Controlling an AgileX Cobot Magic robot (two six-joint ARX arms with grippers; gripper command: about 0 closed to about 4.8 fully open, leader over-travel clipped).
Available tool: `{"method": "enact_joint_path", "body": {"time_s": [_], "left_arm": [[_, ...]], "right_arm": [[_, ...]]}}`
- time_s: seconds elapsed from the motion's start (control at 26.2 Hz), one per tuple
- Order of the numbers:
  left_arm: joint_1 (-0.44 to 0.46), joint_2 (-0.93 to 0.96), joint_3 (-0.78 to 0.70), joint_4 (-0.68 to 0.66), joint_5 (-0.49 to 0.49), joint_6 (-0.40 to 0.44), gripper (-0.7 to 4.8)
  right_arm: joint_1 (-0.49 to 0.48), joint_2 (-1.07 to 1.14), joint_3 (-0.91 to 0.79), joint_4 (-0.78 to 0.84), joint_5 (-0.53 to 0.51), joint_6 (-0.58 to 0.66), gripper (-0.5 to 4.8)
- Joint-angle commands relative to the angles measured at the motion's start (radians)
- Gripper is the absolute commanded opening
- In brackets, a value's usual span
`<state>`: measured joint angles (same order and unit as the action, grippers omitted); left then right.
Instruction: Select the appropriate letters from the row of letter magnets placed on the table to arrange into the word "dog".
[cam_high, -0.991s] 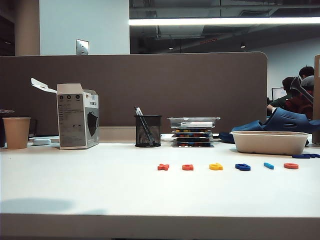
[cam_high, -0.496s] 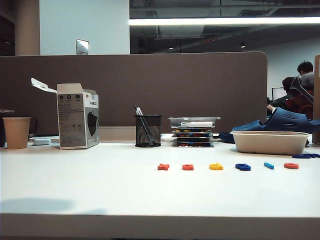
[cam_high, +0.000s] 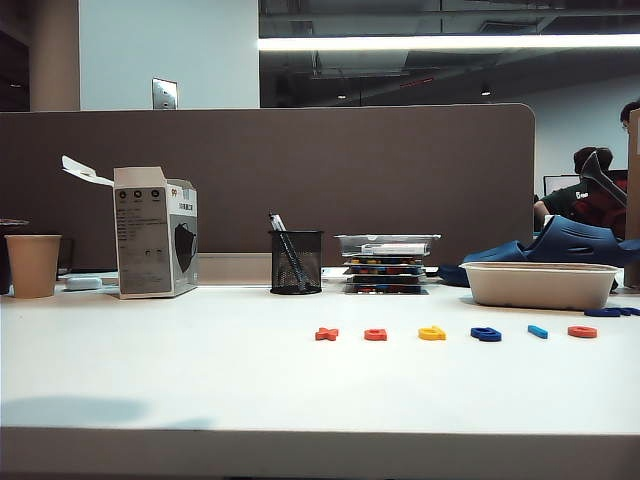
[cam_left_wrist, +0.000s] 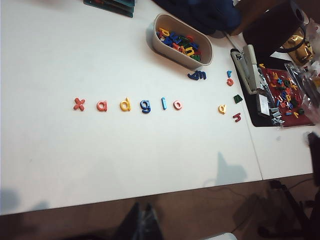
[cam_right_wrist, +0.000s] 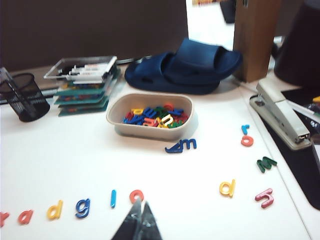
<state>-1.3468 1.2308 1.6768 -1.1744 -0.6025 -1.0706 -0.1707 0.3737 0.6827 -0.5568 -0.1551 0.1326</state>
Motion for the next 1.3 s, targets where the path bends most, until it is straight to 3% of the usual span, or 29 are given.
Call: {"method": "enact_joint_path", "body": {"time_s": [0.04, 0.19, 0.38, 0.53, 0.61, 0.69, 0.88, 0.95, 1.03, 1.3], "left_arm": [[0.002, -0.002, 0.003, 0.002, -0.006, 0.0, -0.05], [0.002, -0.002, 0.003, 0.002, -0.006, 0.0, -0.05], [0.002, -0.003, 0.003, 0.002, -0.004, 0.0, -0.05], [0.002, -0.002, 0.003, 0.002, -0.005, 0.0, -0.05], [0.002, -0.002, 0.003, 0.001, -0.004, 0.0, -0.05], [0.002, -0.003, 0.003, 0.002, -0.005, 0.0, -0.05], [0.002, -0.003, 0.003, 0.001, -0.005, 0.0, -0.05], [0.002, -0.002, 0.003, 0.002, -0.005, 0.0, -0.05], [0.002, -0.002, 0.003, 0.002, -0.004, 0.0, -0.05], [0.002, -0.002, 0.003, 0.002, -0.004, 0.0, -0.05]], "right_arm": [[0.003, 0.177, 0.166, -0.068, -0.08, -0.002, -0.02], [0.028, 0.357, 0.322, -0.068, -0.161, 0.006, -0.02], [0.194, 0.62, 0.517, -0.164, -0.15, 0.078, -0.02], [0.407, 0.808, 0.608, -0.188, 0.053, 0.085, 0.0], [0.469, 0.906, 0.645, -0.204, 0.084, 0.095, 0.09], [0.514, 0.99, 0.671, -0.21, 0.086, 0.153, 0.68], [0.572, 1.166, 0.676, -0.181, 0.089, 0.193, 1.08], [0.581, 1.233, 0.676, -0.17, 0.085, 0.193, 1.45], [0.589, 1.286, 0.676, -0.166, 0.085, 0.2, 2.28], [0.607, 1.4, 0.677, -0.147, 0.086, 0.216, 2.36]]}}
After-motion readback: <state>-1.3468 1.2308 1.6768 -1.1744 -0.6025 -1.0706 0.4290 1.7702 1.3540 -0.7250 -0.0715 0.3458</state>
